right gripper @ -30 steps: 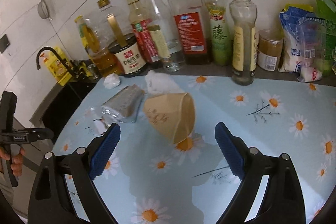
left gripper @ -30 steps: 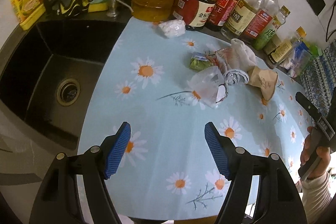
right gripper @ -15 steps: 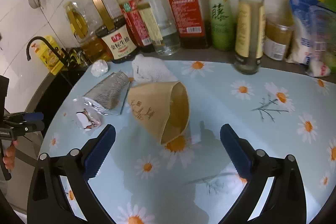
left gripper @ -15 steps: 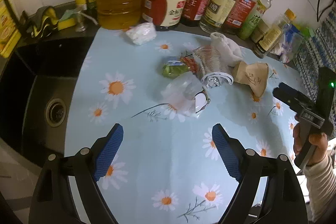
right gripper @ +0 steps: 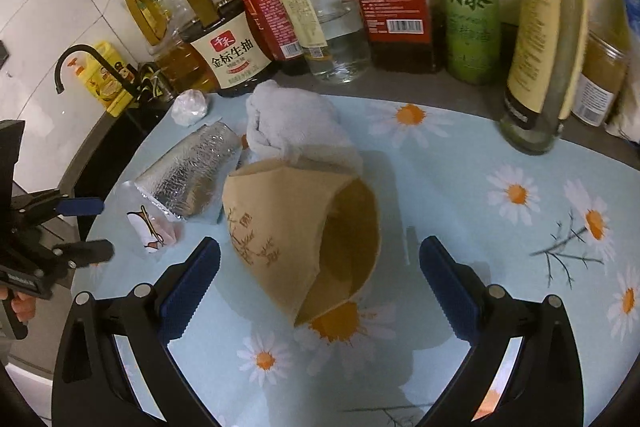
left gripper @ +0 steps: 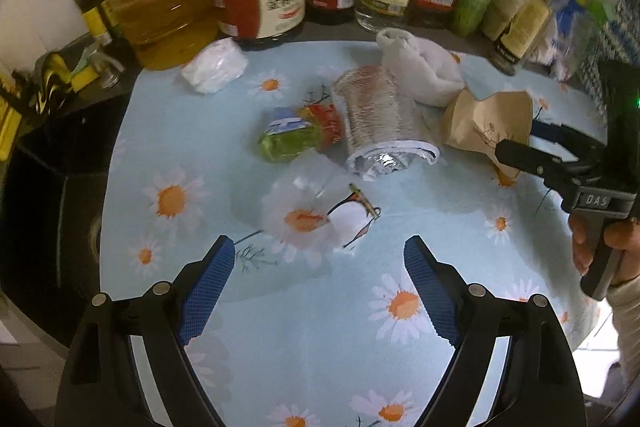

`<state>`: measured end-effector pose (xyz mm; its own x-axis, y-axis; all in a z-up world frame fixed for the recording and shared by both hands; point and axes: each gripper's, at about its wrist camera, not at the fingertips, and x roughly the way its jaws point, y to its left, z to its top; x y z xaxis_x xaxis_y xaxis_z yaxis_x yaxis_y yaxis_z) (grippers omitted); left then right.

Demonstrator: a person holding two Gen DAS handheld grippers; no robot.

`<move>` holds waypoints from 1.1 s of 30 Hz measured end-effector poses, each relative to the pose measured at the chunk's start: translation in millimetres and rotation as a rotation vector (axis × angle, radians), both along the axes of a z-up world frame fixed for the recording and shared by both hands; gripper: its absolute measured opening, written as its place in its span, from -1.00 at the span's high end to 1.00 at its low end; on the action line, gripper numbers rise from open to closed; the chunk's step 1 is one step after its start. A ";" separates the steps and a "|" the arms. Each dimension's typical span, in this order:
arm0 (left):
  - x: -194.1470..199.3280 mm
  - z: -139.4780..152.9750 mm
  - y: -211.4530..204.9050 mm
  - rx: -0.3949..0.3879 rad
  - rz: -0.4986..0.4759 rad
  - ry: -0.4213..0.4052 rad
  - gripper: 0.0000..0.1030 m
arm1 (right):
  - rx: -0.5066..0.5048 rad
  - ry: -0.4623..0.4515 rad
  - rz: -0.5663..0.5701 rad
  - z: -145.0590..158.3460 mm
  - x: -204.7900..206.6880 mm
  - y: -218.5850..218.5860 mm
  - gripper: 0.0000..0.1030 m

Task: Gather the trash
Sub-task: 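Approach the brown paper cone with the right tool, then grasp the brown paper cone with the right tool while the left tool grasps the clear plastic bag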

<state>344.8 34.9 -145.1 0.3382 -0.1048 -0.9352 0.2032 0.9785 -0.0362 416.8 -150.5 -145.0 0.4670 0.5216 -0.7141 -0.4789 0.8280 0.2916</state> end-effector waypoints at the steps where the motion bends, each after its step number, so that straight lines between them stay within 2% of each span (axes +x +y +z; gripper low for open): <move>1: 1.8 -1.8 -3.2 0.021 -0.006 0.001 -0.63 | 0.008 0.003 0.006 -0.5 1.9 0.4 -0.92; 6: 11.1 -14.2 -18.6 0.103 -0.058 0.021 -0.64 | 0.030 0.002 0.010 -0.3 5.1 -0.1 -0.92; 12: 19.6 -30.0 -27.0 0.217 -0.085 0.028 -0.63 | 0.055 0.020 0.028 -2.0 9.8 0.0 -0.66; 14: 21.1 -31.4 -28.2 0.240 -0.087 0.021 -0.63 | 0.057 0.018 0.032 -2.2 9.6 0.1 -0.63; 17: 23.6 -32.6 -27.5 0.236 -0.089 0.027 -0.63 | 0.073 0.024 0.038 -3.6 9.5 -1.0 -0.37; 20: 26.0 -33.5 -25.3 0.220 -0.081 0.037 -0.60 | 0.080 0.019 0.047 -3.6 8.1 -2.6 -0.25; 21: 25.9 -33.7 -25.1 0.214 -0.085 0.039 -0.39 | 0.082 0.017 0.053 -3.3 7.1 -3.3 -0.22; 22: 26.0 -34.0 -24.8 0.214 -0.088 0.042 -0.39 | 0.086 0.014 0.055 -2.6 5.7 -4.3 -0.11; 26: 25.7 -31.8 -20.3 0.183 -0.082 0.040 -0.34 | 0.104 0.013 0.061 -1.2 1.2 -7.6 0.03; 33: 19.3 -28.9 -12.6 0.164 -0.081 0.021 -0.31 | 0.145 0.016 0.058 -0.4 -8.6 -14.8 0.15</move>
